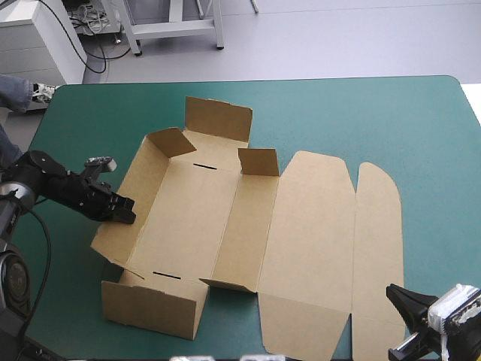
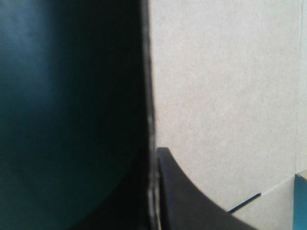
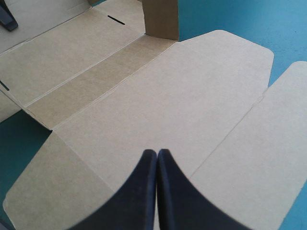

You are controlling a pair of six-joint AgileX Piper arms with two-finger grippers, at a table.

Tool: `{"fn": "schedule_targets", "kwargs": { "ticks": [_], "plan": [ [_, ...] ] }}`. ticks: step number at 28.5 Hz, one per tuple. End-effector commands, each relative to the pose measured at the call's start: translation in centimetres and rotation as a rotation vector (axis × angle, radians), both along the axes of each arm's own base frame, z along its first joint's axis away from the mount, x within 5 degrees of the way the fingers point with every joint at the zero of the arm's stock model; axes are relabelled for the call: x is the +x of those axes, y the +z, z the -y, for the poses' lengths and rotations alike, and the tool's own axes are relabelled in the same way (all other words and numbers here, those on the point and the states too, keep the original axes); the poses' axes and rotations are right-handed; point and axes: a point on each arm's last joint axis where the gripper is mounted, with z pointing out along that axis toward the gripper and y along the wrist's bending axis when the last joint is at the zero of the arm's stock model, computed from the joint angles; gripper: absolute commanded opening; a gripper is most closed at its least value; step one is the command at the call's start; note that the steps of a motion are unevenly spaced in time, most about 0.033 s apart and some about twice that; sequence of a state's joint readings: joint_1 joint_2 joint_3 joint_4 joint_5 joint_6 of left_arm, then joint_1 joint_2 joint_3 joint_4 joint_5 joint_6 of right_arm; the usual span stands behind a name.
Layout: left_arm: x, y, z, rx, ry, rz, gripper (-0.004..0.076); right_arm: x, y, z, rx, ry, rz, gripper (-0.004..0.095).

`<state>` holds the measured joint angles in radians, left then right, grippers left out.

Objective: Fold the box

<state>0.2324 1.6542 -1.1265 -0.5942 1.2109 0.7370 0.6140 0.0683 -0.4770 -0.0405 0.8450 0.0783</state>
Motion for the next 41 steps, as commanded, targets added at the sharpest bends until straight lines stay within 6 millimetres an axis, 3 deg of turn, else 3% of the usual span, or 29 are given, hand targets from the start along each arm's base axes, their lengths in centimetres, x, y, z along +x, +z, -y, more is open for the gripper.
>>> {"fn": "schedule_targets", "kwargs": {
  "ticks": [1,5,12,20,26,32,41],
  "plan": [
    [0.6,4.1,1.2,0.079,-0.115,0.093,-0.0008,0.2,1.3,-0.1,0.034,0.002,0.08,-0.0022],
    [1.9,7.0,3.0,0.292,-0.272,0.202,-0.0008,0.2,1.3,-0.1,0.036,0.003,0.079,-0.0022],
    [3.4,11.0,8.2,0.601,-0.495,0.471,-0.0008,0.2,1.3,-0.1,0.036,0.003,0.079,-0.0022],
    [3.4,12.8,14.9,0.76,-0.68,0.796,-0.0008,0.2,1.3,-0.2,0.043,0.008,0.073,-0.0022],
    [2.3,14.0,19.5,0.865,-0.827,1.025,-0.0008,0.2,1.3,-0.2,0.048,0.011,0.07,-0.002],
    [0.0,14.5,23.6,0.936,-0.96,1.151,-0.0008,0.2,1.3,-0.2,0.05,0.01,0.069,-0.002],
    [-2.8,15.1,26.9,0.99,-0.951,1.269,-0.0008,0.2,1.3,-0.2,0.05,0.01,0.069,-0.002]
  ]
}}
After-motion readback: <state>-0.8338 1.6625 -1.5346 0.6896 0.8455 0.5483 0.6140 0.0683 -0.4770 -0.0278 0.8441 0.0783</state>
